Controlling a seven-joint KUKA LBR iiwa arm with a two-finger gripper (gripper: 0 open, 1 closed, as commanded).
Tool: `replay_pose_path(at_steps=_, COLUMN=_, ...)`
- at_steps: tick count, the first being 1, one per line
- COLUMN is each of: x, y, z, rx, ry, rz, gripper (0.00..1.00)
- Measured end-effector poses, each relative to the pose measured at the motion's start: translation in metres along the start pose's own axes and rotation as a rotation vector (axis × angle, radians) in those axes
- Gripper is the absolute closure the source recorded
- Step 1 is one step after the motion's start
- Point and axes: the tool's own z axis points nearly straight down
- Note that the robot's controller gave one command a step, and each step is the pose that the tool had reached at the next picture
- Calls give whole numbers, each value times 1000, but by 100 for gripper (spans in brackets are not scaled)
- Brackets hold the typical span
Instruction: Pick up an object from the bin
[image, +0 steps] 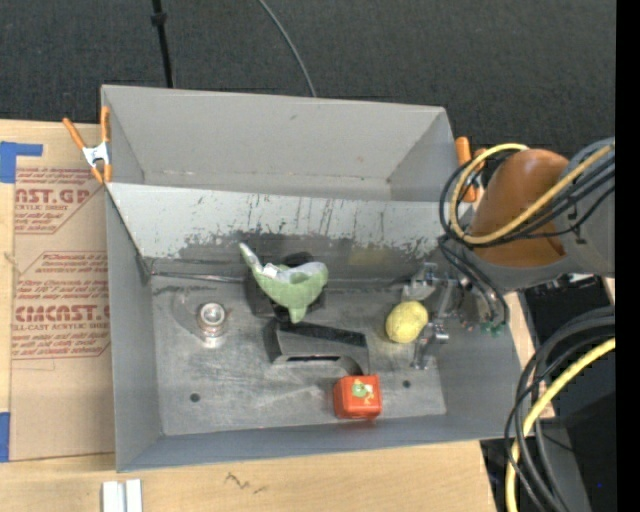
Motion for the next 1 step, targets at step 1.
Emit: replay_pose_path(at_steps=1, x=-13, y=32, z=26, rx=-2, ry=5, rz=-45, gripper=100)
